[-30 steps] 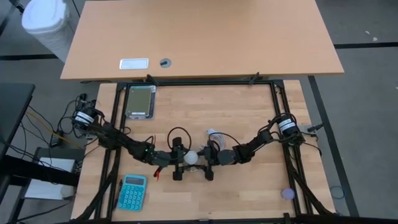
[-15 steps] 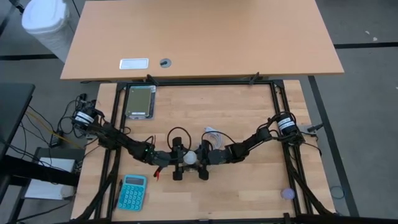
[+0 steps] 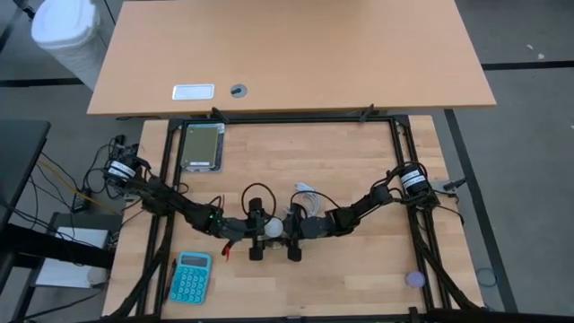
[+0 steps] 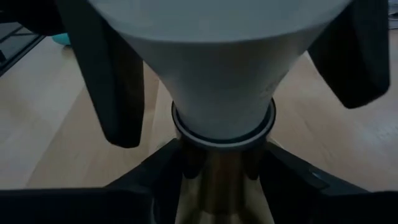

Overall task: Screw lightbulb
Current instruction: Remove the lightbulb from the lamp

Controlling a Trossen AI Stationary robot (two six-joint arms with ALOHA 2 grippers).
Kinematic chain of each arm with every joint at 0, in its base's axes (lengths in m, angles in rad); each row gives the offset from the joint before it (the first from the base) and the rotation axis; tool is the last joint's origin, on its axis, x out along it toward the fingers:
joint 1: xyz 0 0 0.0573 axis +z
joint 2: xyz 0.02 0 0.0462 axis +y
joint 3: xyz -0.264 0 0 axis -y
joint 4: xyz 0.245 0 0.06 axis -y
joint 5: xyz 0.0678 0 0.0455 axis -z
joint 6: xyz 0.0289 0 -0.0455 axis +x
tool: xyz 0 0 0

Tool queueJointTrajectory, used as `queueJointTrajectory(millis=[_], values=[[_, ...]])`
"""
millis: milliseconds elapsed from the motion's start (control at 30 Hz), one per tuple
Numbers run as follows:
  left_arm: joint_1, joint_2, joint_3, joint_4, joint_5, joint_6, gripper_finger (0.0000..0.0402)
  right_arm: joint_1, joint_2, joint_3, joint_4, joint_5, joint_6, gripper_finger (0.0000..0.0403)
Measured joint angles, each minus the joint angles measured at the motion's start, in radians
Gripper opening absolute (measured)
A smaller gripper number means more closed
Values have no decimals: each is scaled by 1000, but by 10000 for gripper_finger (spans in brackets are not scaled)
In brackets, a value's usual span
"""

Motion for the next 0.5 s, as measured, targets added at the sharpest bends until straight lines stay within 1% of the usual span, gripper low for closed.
queueJointTrajectory(millis=[167,400,500], values=[[-7,-30,0,-67,6,-1,286,0,-1,-13,10,1,6,187],[-6,-110,0,-167,83,1,274,2,-1,-16,21,-17,7,187],[-2,-116,0,-172,118,4,268,2,-1,-16,21,-21,5,187]])
